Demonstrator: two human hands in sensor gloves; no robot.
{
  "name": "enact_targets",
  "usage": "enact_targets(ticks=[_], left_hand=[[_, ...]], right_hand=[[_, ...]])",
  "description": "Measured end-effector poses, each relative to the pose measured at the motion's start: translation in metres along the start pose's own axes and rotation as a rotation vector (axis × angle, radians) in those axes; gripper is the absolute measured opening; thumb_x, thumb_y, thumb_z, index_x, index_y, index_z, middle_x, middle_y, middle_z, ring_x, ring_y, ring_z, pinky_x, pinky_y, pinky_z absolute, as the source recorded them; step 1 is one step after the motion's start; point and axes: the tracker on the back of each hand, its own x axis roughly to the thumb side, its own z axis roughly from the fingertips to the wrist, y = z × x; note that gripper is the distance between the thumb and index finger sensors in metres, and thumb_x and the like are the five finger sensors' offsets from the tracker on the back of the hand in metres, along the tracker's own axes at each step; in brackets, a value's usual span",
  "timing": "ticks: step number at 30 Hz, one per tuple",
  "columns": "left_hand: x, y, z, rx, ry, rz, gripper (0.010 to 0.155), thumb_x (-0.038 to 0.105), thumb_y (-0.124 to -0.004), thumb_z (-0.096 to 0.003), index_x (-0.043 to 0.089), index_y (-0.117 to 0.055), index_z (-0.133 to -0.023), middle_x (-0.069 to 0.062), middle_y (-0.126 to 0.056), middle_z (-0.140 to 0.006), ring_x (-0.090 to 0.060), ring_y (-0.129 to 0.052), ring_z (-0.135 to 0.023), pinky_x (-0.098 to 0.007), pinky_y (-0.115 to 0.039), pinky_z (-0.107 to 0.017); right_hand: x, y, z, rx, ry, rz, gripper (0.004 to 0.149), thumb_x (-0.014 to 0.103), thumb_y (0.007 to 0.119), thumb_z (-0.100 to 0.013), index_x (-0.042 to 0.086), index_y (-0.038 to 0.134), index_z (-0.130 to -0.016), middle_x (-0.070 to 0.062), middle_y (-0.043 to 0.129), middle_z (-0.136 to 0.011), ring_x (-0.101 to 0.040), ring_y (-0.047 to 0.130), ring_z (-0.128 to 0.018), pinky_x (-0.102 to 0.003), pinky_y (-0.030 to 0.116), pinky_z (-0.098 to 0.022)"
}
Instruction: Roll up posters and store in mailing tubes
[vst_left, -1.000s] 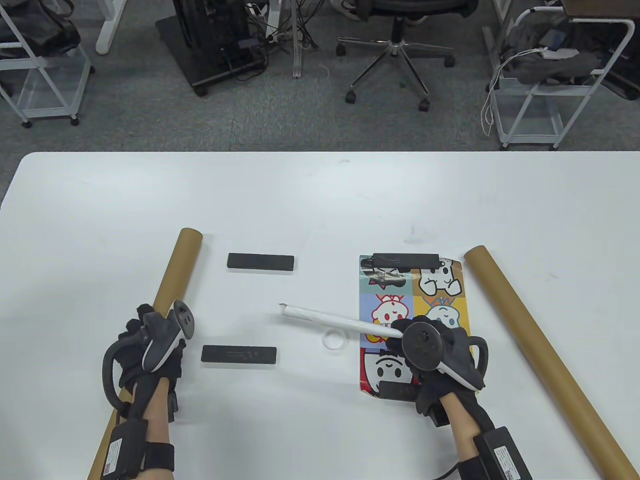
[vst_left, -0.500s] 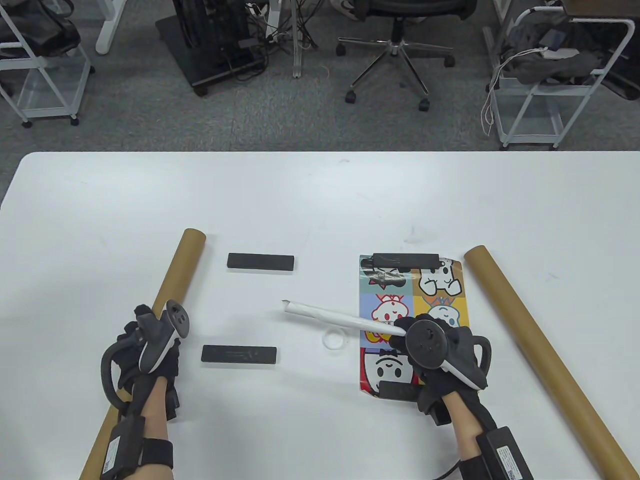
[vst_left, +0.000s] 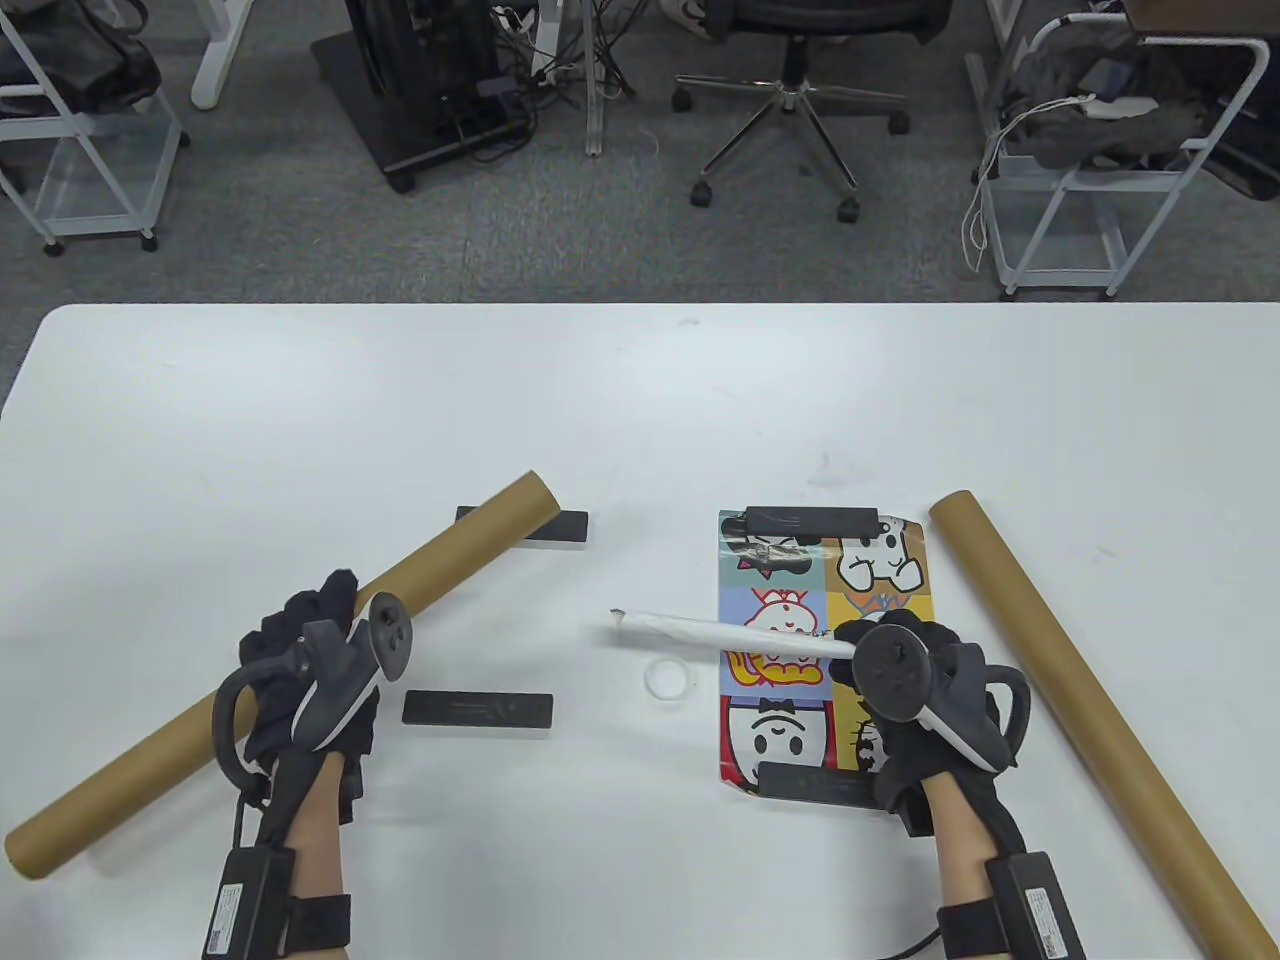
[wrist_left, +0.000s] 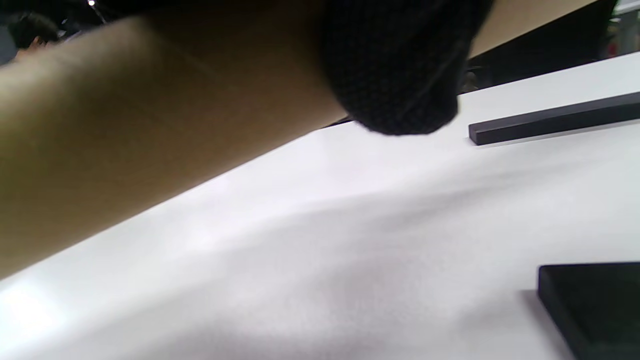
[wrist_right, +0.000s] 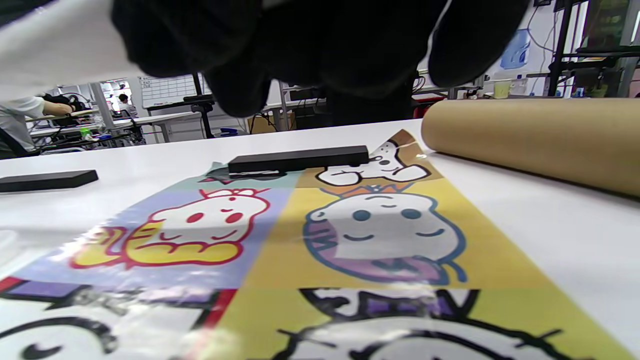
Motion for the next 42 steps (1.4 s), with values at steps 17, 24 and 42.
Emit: enact_targets(ticks=[17, 24, 42], left_hand=[[0.019, 0.0, 0.009, 0.068, -0.11, -0.163, 0.086, 0.034, -0.089, -0.0372, 0.047, -0.039, -0.106, 0.012, -0.063, -0.115, -0.023, -0.074, -0.11, -0.055, -0.061, -0.084], [0.034, 0.006, 0.015, 0.102, -0.161, -0.182, 0.086, 0.035, -0.089, -0.0371, 0.047, -0.04, -0.107, 0.011, -0.063, -0.115, -0.023, -0.075, -0.11, -0.054, -0.062, -0.083], [0.081, 0.027, 0.047, 0.205, -0.384, -0.151, 0.086, 0.041, -0.088, -0.038, 0.043, -0.04, -0.11, 0.007, -0.067, -0.114, -0.024, -0.08, -0.106, -0.054, -0.065, -0.083]], right_hand=[[-0.013, 0.003, -0.001, 0.007, 0.017, -0.056, 0.047, 0.039, 0.071, -0.041, 0.027, 0.076, -0.087, -0.004, 0.081, -0.079, -0.033, 0.085, -0.066, -0.068, 0.061, -0.069], [-0.003, 0.002, -0.001, 0.021, -0.02, -0.027, 0.047, 0.038, 0.071, -0.041, 0.026, 0.076, -0.087, -0.004, 0.081, -0.079, -0.033, 0.085, -0.065, -0.068, 0.061, -0.069], [0.031, 0.004, 0.003, -0.005, -0.136, 0.022, 0.048, 0.039, 0.071, -0.043, 0.024, 0.075, -0.089, -0.005, 0.081, -0.079, -0.033, 0.086, -0.064, -0.067, 0.063, -0.068]])
